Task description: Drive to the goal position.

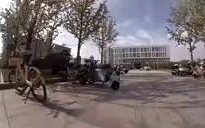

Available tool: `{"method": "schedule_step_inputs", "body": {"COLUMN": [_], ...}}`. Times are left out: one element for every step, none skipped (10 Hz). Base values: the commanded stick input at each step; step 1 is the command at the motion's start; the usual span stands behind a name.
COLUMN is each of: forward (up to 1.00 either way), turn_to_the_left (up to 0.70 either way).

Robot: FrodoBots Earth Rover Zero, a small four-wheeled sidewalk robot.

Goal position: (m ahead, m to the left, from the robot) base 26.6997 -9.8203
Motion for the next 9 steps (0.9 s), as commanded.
{"method": "schedule_step_inputs", "body": {"forward": [0.00,0.00,0.00,0.00,0.00,0.00,0.00,0.00,0.00], "turn_to_the_left": [-1.00,-1.00,-1.00,-1.00,-1.00,-1.00,-1.00,-0.97,-0.92]}}
